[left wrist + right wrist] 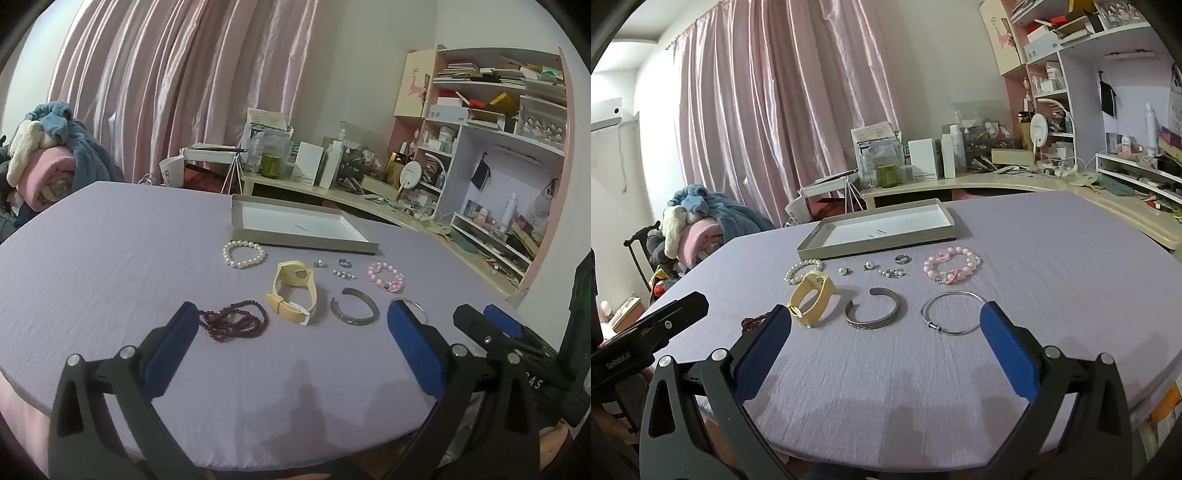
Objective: Organize jewelry
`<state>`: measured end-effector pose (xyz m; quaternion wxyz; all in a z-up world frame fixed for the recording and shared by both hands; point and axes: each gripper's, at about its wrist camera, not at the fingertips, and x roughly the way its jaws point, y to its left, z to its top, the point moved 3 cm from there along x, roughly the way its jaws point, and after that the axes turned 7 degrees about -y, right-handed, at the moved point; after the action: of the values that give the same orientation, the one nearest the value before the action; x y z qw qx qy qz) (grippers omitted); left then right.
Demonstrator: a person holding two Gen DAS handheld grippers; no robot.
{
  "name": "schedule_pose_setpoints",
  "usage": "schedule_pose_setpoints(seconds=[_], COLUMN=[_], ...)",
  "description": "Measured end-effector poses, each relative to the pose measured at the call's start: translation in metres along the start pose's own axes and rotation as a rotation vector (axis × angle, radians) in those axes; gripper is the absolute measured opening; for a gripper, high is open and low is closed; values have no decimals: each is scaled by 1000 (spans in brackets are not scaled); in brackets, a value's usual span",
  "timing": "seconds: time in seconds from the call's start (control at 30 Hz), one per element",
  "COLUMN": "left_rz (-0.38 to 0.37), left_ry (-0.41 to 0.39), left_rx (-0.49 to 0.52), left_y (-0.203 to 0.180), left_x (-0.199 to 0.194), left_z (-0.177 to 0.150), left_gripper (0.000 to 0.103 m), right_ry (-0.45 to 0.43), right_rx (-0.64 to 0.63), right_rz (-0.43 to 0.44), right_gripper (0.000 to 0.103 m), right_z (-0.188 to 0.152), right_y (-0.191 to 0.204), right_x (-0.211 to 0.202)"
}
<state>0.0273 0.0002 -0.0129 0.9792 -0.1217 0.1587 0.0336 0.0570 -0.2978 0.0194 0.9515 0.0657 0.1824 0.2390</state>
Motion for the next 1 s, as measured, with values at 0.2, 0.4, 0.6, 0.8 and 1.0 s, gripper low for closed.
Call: schedule_pose_setpoints(seconds=[0.2, 0.4, 0.6, 0.8, 1.0], left_rz=[-2, 1, 2, 2, 2], left_ry=[-2, 0, 1, 0, 2], left_rx=[4, 4, 6, 7, 8], left_y=[0, 0, 0, 0, 0], left_x=[0, 0, 0, 0, 0], left_z=[0, 0, 0, 0, 0], left_gripper=[101, 101, 101, 101, 101], right_ry=[-2, -2, -3, -4, -4], right_rx=[-1, -1, -2, -2, -1], right_rz=[0, 2, 0, 1, 1], right_gripper=[102, 102, 102, 102, 102], right_z=[0, 0, 0, 0, 0], right_y=[0, 0, 0, 0, 0], right_x=[0, 0, -1, -1, -1])
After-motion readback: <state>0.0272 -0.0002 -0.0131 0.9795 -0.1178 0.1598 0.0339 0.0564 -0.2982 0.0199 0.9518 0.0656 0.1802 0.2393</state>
